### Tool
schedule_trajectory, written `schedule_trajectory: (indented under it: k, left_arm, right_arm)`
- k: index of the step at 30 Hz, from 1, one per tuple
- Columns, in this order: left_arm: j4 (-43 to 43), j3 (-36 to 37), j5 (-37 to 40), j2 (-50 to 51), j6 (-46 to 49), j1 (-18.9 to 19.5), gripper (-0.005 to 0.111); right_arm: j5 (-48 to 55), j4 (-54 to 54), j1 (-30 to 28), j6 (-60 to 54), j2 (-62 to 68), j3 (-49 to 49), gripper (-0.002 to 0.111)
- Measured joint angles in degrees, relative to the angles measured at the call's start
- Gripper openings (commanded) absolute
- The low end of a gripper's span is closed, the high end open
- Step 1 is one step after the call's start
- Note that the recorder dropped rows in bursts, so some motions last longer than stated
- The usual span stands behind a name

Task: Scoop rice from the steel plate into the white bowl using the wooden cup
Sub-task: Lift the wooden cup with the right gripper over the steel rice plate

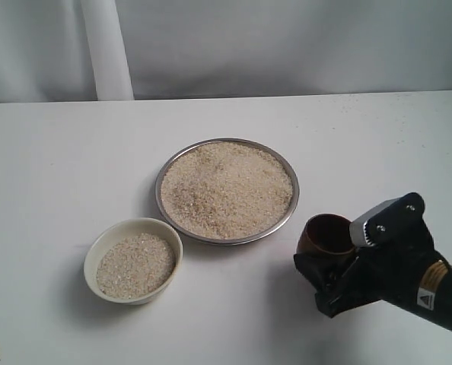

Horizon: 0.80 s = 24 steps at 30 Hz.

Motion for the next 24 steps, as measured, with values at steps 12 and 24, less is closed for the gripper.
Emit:
schedule_trajectory:
  k: [12,24]
  left_arm:
    - [0.0,0.0,0.0,0.0,0.0,0.0,0.000]
    - [0.0,0.0,0.0,0.0,0.0,0.0,0.000]
  right_arm:
    - [70.3,-1.6,12.0,5.5,-21.7,-28.4,0.000]
    - [92.0,-32.5,22.7,-6.9,-15.7,-46.7,0.000]
